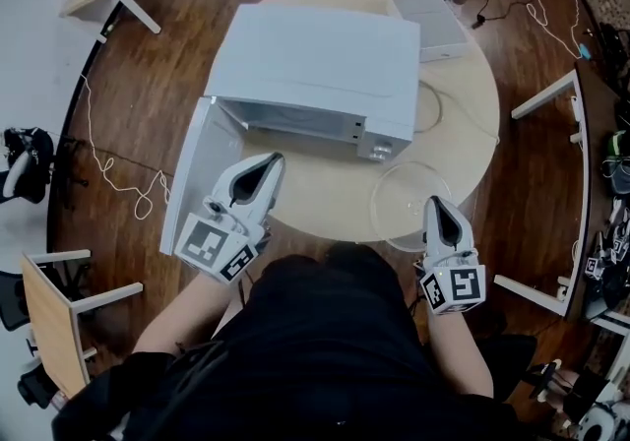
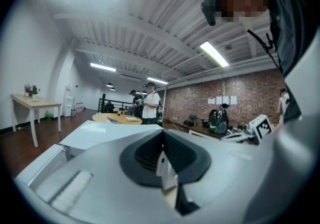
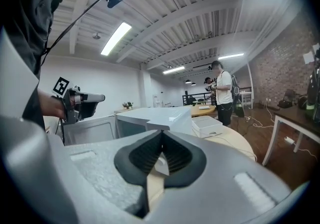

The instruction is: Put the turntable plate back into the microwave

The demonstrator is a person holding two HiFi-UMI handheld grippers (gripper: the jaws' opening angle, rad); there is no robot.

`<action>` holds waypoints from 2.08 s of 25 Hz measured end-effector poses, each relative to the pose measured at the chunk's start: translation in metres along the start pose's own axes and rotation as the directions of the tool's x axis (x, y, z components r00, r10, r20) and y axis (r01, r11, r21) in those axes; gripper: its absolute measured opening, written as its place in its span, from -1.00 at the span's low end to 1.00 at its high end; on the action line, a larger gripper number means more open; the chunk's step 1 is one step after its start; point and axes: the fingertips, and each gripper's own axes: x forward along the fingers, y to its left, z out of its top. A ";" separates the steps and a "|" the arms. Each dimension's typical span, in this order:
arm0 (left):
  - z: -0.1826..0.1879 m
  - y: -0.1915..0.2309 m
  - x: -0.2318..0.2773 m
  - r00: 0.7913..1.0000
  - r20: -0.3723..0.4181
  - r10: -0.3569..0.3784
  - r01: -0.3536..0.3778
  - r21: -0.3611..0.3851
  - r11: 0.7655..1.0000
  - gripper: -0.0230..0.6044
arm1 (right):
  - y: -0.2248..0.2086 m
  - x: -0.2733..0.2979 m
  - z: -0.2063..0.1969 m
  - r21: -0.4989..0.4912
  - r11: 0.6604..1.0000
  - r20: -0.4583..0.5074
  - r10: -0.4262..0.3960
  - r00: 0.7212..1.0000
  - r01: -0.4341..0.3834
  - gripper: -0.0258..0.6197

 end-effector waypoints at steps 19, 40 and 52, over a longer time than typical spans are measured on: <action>0.006 0.058 0.038 0.991 -0.017 -0.136 0.136 -0.031 0.990 -0.91 | -0.008 0.032 0.010 0.071 0.977 0.030 -0.203 0.979 0.200 -0.92; 0.013 0.042 0.069 0.948 -0.038 -0.317 0.316 -0.024 0.949 -0.91 | -0.053 -0.053 -0.032 0.123 0.845 -0.017 -0.522 0.853 0.520 -0.92; 0.025 -0.006 0.099 0.912 -0.060 -0.406 0.408 0.028 0.912 -0.91 | -0.065 -0.085 -0.069 0.216 0.797 -0.047 -0.569 0.821 0.565 -0.92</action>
